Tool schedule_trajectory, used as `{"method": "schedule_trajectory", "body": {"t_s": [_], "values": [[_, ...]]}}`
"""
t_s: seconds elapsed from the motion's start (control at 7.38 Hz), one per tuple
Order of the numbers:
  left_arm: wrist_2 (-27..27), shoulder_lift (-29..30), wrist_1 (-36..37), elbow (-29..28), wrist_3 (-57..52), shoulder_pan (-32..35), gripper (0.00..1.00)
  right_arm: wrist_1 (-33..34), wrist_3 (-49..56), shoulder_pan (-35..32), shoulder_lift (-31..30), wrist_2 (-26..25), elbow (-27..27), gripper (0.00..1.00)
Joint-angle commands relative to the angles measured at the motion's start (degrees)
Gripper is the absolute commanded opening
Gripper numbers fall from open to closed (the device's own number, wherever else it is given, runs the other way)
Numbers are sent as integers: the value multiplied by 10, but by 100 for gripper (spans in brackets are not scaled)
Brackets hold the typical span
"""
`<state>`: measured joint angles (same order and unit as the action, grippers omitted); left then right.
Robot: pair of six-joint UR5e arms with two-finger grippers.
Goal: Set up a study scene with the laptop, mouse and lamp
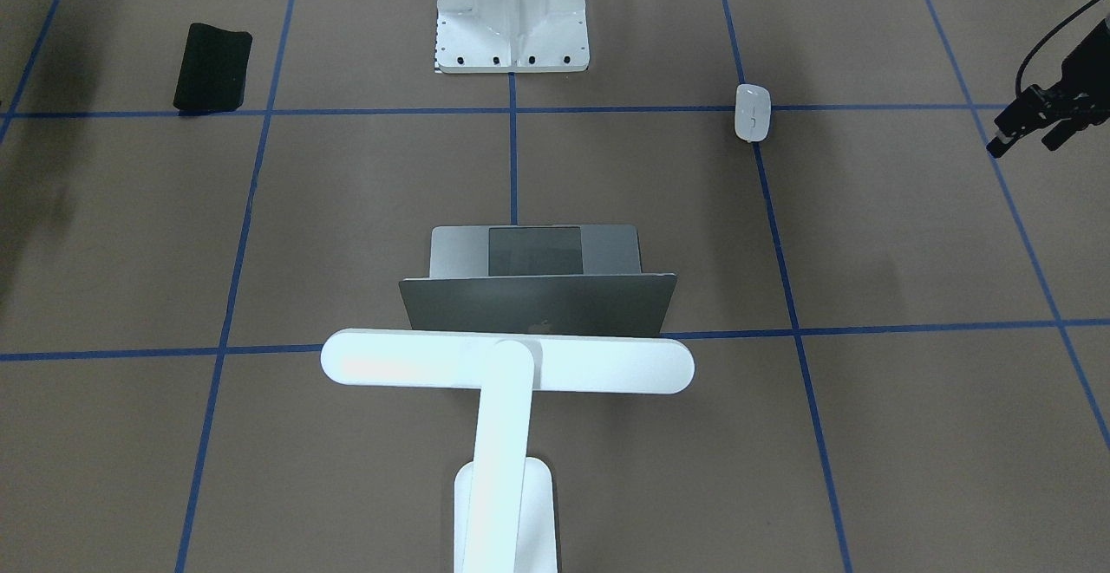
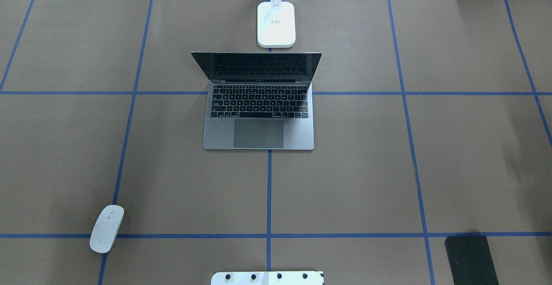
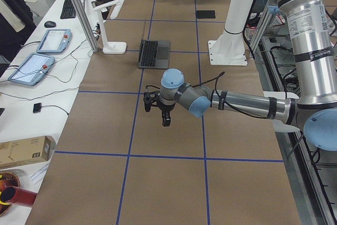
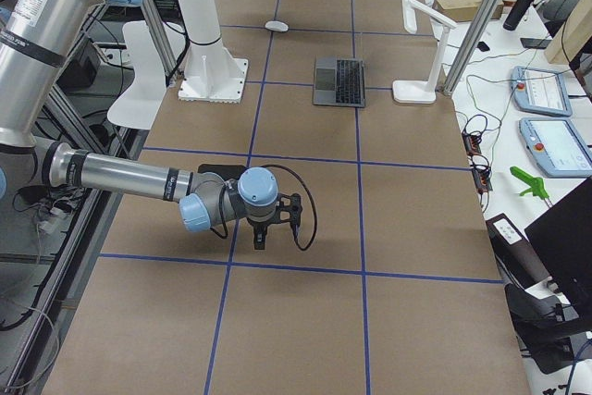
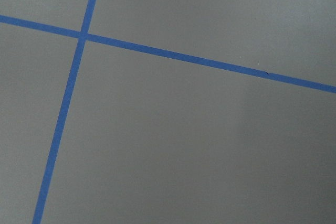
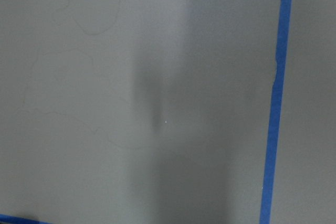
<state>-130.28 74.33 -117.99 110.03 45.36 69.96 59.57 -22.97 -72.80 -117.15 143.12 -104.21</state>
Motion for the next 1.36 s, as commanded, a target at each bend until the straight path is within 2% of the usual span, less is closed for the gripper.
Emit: {"method": "schedule_trajectory", "body": {"t_s": [0.0, 0.68, 0.95, 1.22], "values": [[0, -18, -10, -1, -27, 1, 100, -27, -37, 12, -12, 31, 0, 97], [0, -17, -10, -2, -32, 0, 100, -61, -53, 67, 34, 82, 8, 99], [0, -16, -10, -2, -32, 0, 100, -107, -82, 78, 38, 116, 12, 99], [-1, -17, -9, -3, -32, 0, 100, -140, -120, 98, 39, 113, 21, 99]]}}
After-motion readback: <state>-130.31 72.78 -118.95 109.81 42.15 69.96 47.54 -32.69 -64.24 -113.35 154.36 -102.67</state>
